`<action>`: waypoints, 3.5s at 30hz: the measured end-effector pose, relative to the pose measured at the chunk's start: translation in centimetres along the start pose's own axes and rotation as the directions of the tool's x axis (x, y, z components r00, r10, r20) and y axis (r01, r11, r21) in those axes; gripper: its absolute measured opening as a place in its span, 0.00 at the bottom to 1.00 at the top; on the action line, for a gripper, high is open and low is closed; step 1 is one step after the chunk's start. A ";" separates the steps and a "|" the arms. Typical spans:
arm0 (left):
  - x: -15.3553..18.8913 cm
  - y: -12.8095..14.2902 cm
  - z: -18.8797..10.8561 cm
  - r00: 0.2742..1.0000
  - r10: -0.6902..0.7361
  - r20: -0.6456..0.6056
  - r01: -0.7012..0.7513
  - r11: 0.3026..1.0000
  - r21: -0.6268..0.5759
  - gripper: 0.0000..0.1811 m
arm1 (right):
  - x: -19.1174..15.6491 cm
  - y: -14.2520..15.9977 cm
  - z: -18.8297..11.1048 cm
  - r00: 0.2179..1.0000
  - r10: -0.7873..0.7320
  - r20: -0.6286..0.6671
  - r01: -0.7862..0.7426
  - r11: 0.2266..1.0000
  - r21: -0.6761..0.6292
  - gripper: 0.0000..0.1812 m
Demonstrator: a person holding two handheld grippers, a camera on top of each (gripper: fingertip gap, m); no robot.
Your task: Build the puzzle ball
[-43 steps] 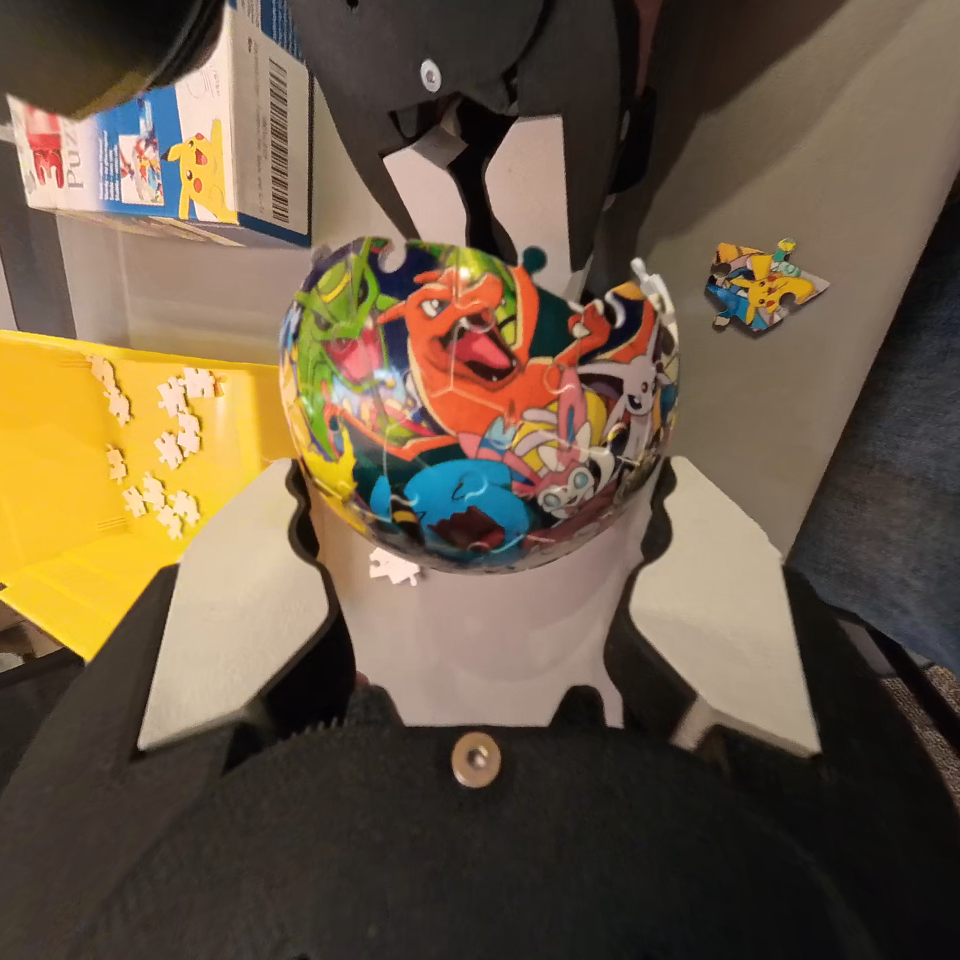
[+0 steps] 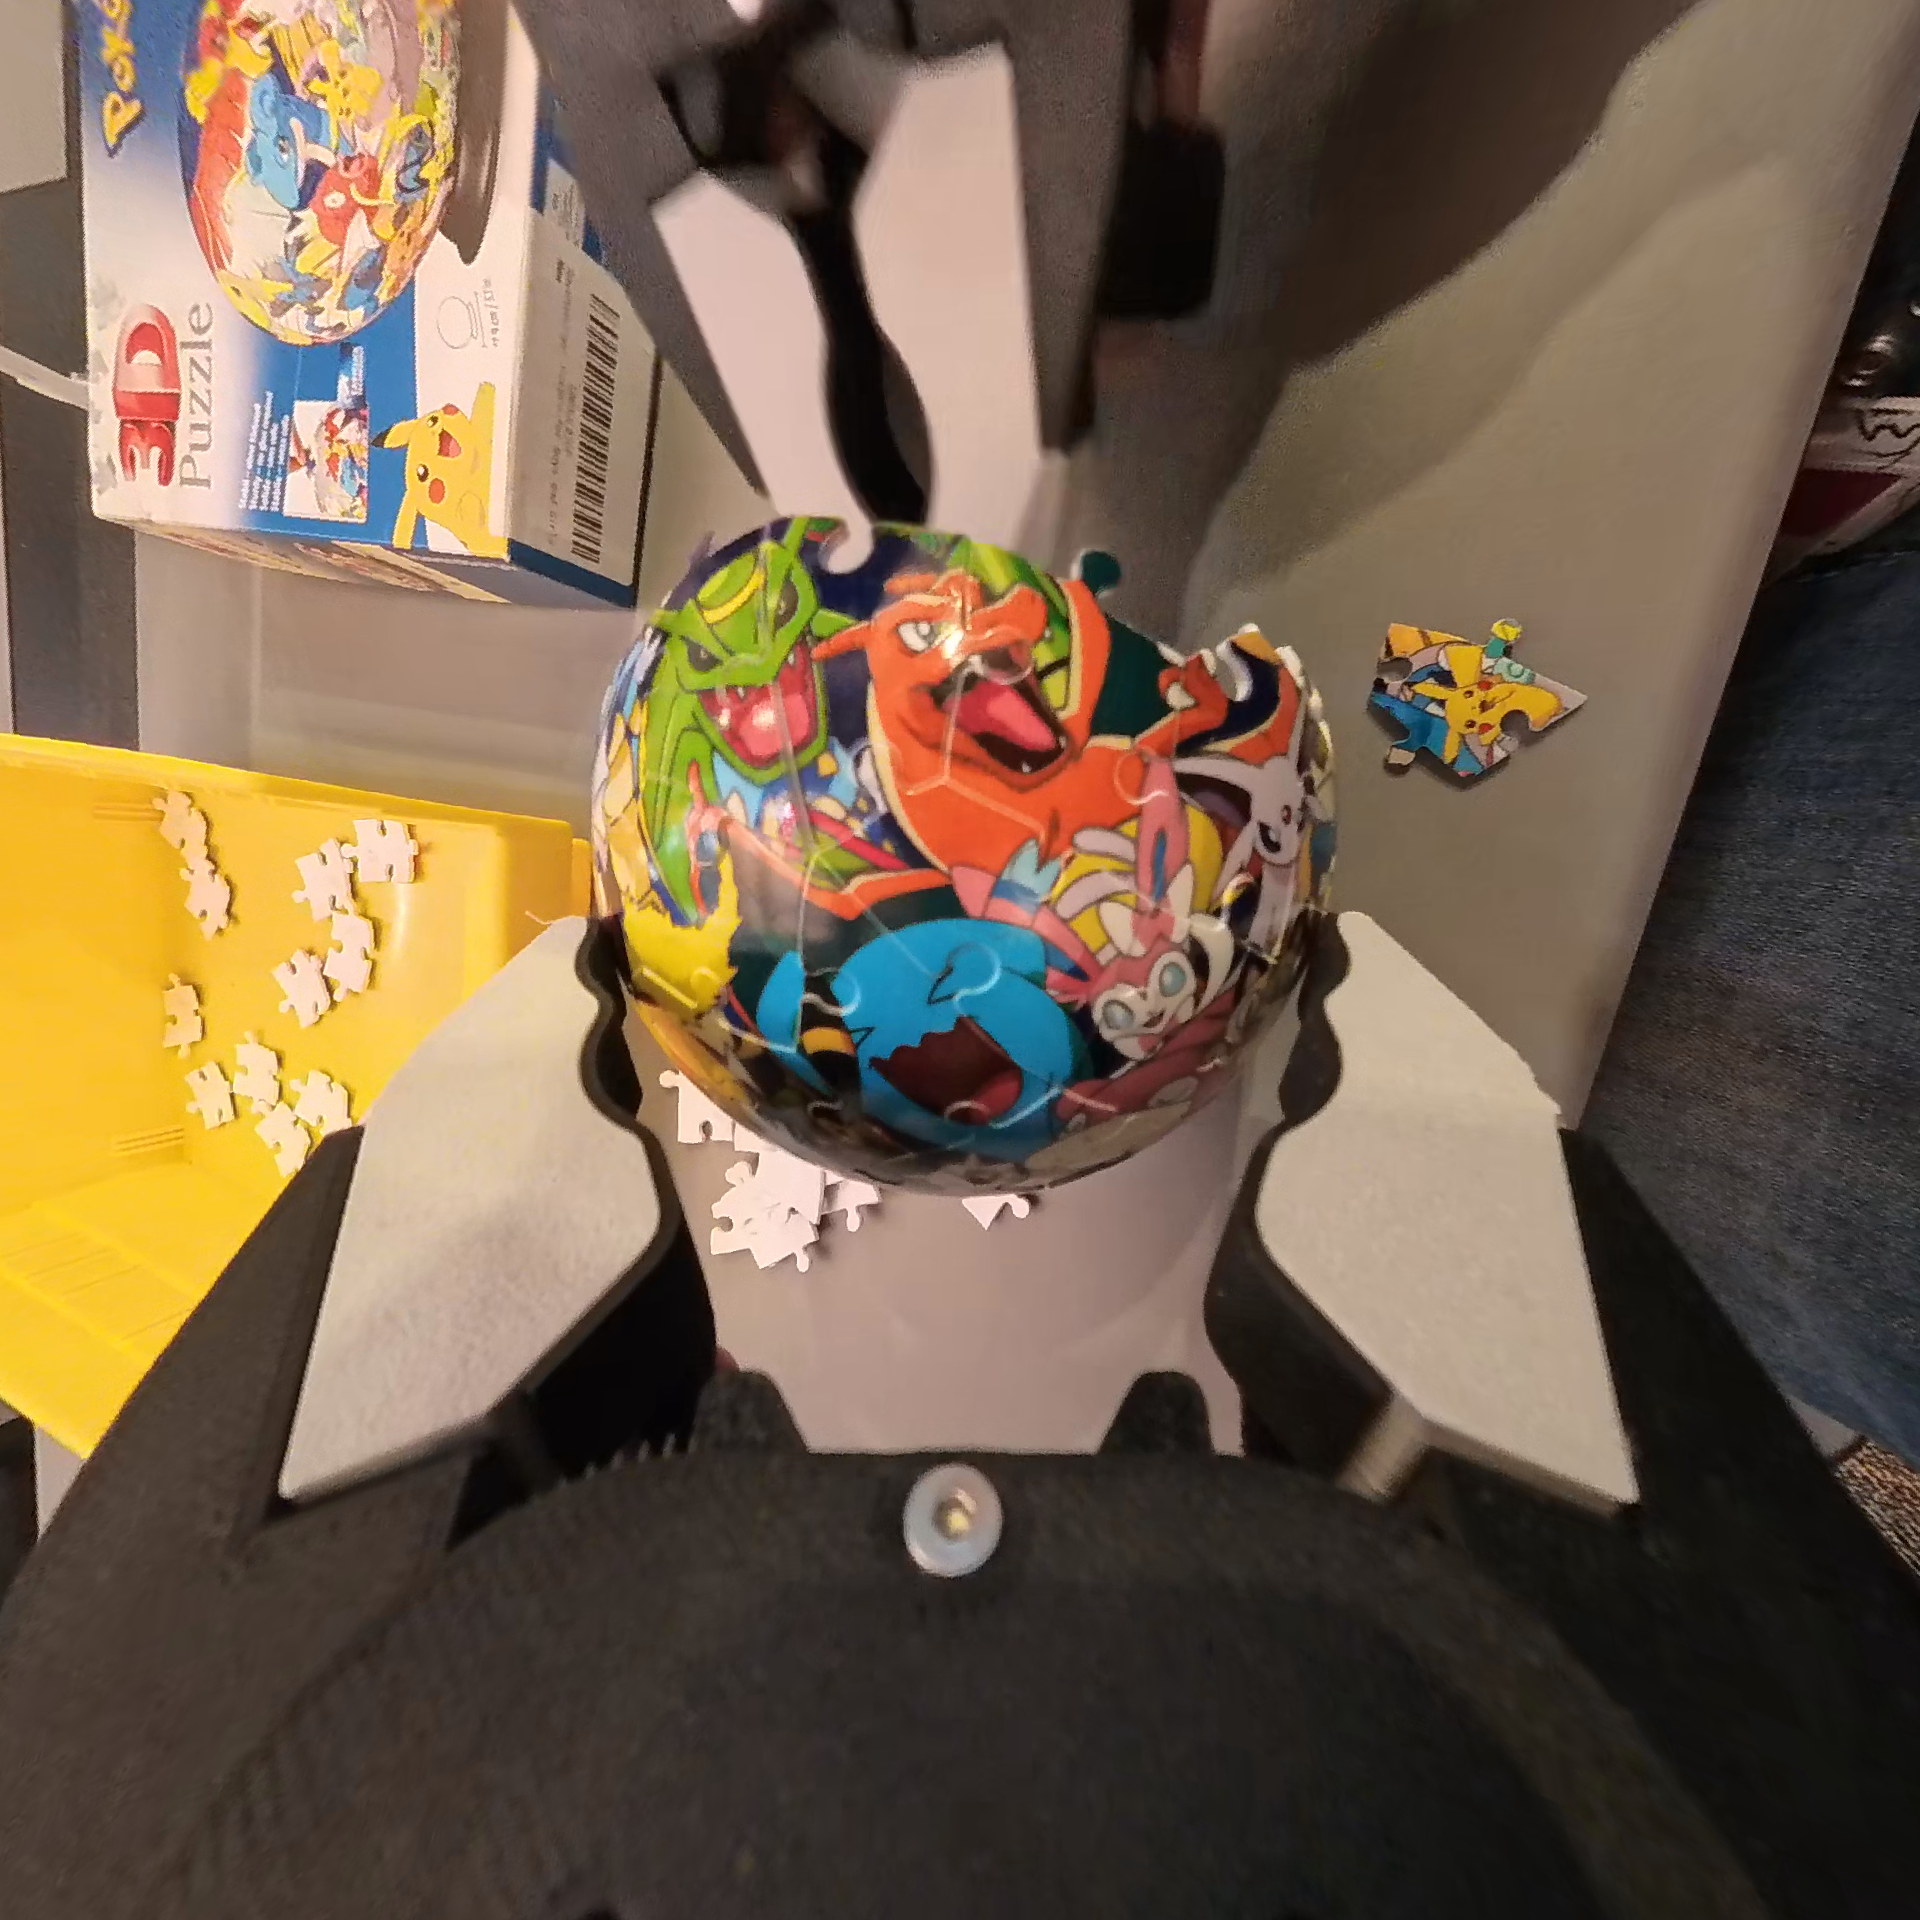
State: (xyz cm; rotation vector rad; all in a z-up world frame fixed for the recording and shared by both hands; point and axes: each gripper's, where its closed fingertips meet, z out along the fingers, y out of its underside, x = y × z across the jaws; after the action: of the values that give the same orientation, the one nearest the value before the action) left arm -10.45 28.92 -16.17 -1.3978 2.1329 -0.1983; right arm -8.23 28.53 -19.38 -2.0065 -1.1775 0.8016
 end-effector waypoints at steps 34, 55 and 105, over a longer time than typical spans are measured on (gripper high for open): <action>-0.2 0.4 -0.1 0.999 0.033 0.030 -0.032 0.999 -0.018 0.66 | -7.9 5.5 1.4 0.924 -0.380 0.045 0.382 0.909 -0.165 0.10; -0.3 0.3 0.0 0.999 0.031 0.037 -0.031 0.999 -0.011 0.66 | -5.4 5.2 0.9 0.913 -0.406 -0.033 0.396 0.905 -0.156 0.15; -0.6 0.6 0.0 0.998 0.052 0.035 -0.051 0.998 -0.024 0.66 | -0.9 4.6 -1.3 0.929 -0.370 0.030 0.371 0.928 -0.042 0.09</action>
State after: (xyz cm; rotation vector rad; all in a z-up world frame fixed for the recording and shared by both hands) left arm -10.69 29.74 -16.21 -1.3478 2.1462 -0.1281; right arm -5.34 25.75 -22.10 -1.7356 -1.5408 0.6074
